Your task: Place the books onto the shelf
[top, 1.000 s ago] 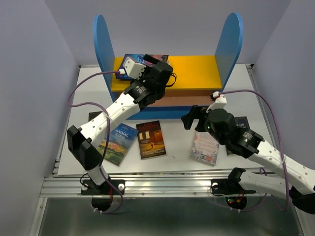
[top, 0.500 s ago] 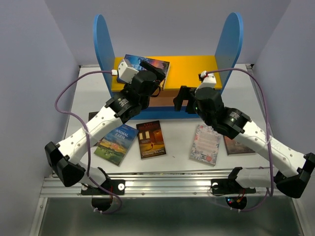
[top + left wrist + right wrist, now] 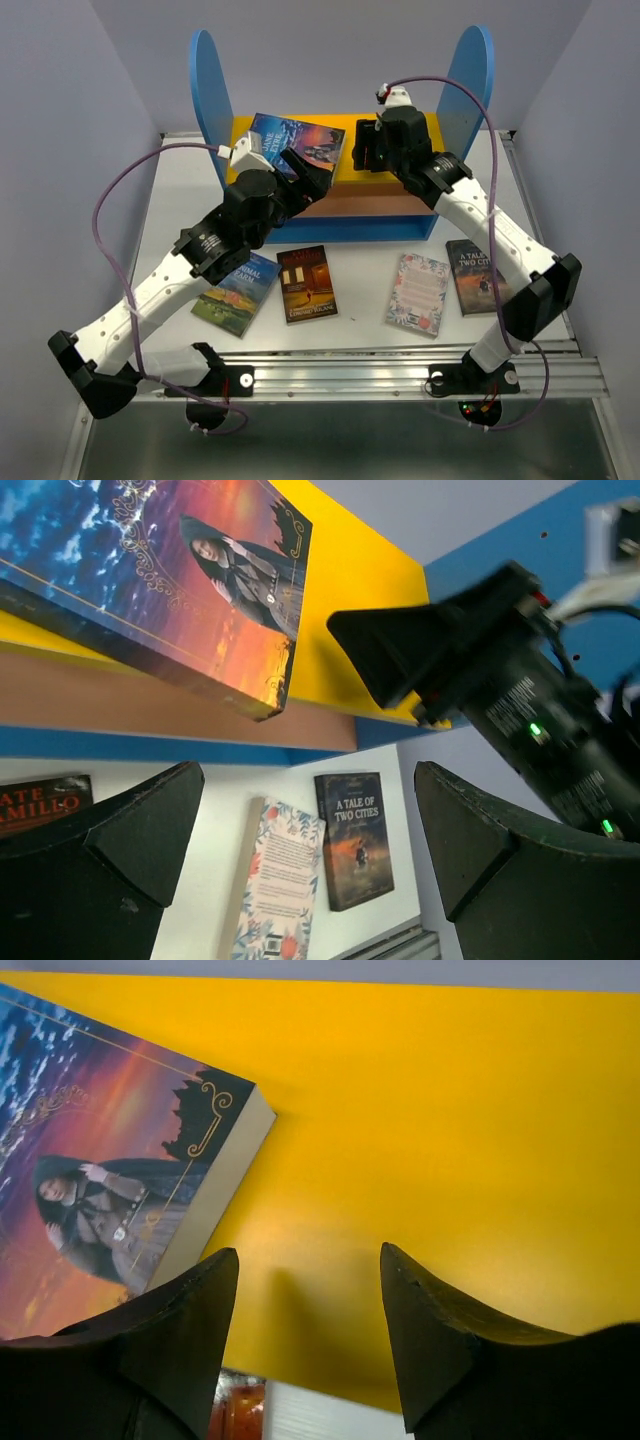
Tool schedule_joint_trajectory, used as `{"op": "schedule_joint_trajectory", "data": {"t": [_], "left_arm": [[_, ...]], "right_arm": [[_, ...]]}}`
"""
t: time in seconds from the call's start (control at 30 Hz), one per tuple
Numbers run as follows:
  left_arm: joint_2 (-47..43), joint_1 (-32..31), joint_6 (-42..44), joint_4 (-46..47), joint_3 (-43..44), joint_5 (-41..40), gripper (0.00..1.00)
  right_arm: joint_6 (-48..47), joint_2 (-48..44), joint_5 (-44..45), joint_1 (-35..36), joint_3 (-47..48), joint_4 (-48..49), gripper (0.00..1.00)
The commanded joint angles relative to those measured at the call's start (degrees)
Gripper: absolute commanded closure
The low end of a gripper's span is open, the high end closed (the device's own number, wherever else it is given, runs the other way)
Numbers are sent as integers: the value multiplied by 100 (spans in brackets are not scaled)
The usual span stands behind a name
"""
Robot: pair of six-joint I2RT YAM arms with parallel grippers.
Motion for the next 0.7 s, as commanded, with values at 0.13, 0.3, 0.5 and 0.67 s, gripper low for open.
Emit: {"op": "schedule_joint_trajectory", "data": {"t": [0.13,0.3,0.5,0.67], "left_arm": [[-1057,-8,480,-693,-395,-407,1],[-1348,18,321,-1255,-334,-1154,1],[-1445,45,330,-1196,-368,-1217,1],[-1191,97,514,-940,-395,-936,1]], "right_arm": [[-1080,624,-905,-163,810,30,47],[-1317,1028,-1142,-163,1091,30,48],[-1370,1415,-1539,-163,1355,30,49],[-1510,1732,-1697,-163,1689,65,48]]}}
